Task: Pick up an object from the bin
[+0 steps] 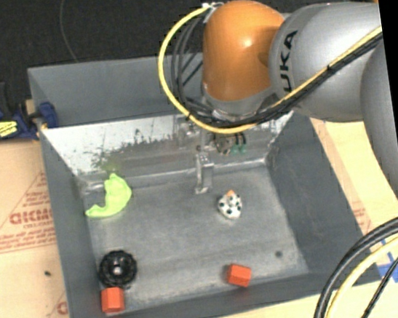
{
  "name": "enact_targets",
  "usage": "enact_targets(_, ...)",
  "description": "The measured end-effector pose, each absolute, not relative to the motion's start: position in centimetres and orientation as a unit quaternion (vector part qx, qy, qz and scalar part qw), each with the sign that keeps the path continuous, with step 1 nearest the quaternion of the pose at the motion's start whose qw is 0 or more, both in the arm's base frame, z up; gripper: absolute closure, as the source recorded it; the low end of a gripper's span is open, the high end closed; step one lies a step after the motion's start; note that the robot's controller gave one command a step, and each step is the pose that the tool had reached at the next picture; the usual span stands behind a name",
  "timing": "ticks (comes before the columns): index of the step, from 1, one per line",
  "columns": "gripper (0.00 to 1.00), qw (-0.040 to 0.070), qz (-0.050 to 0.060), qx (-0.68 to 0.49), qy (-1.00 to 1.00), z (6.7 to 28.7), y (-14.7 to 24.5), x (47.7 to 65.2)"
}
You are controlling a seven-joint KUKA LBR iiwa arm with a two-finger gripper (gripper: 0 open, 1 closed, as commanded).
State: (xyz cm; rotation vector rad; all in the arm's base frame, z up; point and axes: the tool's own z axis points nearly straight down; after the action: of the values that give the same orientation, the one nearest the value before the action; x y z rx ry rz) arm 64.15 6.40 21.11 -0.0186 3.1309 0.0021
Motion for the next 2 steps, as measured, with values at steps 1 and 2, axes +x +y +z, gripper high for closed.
enact_targets(1, 0.00, 0.001, 0.000, -0.085, 0.996, 19.79, 4.60, 62.97)
enact_targets(2, 0.00, 0.005, 0.001, 0.049, 0.999, 19.88, 4.73, 62.66)
